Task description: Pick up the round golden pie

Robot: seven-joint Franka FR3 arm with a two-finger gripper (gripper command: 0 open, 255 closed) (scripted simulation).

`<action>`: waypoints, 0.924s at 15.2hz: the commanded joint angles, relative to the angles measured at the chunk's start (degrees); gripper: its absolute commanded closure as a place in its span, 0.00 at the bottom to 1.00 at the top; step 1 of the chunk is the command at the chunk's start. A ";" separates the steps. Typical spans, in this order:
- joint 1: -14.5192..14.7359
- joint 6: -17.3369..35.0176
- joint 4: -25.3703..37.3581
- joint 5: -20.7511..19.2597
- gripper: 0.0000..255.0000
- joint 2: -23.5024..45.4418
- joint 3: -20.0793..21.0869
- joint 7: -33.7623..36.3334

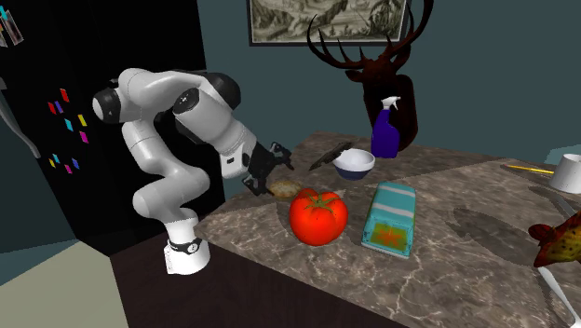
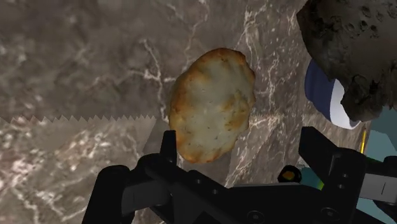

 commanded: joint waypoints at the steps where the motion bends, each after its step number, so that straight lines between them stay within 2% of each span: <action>1: 0.21 1.41 -1.60 0.84 0.00 0.07 0.13 -0.98; 6: 0.52 3.54 -4.04 1.74 0.00 0.21 0.35 -2.61; 7: 0.53 3.58 -4.01 1.76 1.00 0.28 0.37 -2.62; 14: 0.66 3.47 -3.87 1.86 1.00 -0.01 0.72 -2.06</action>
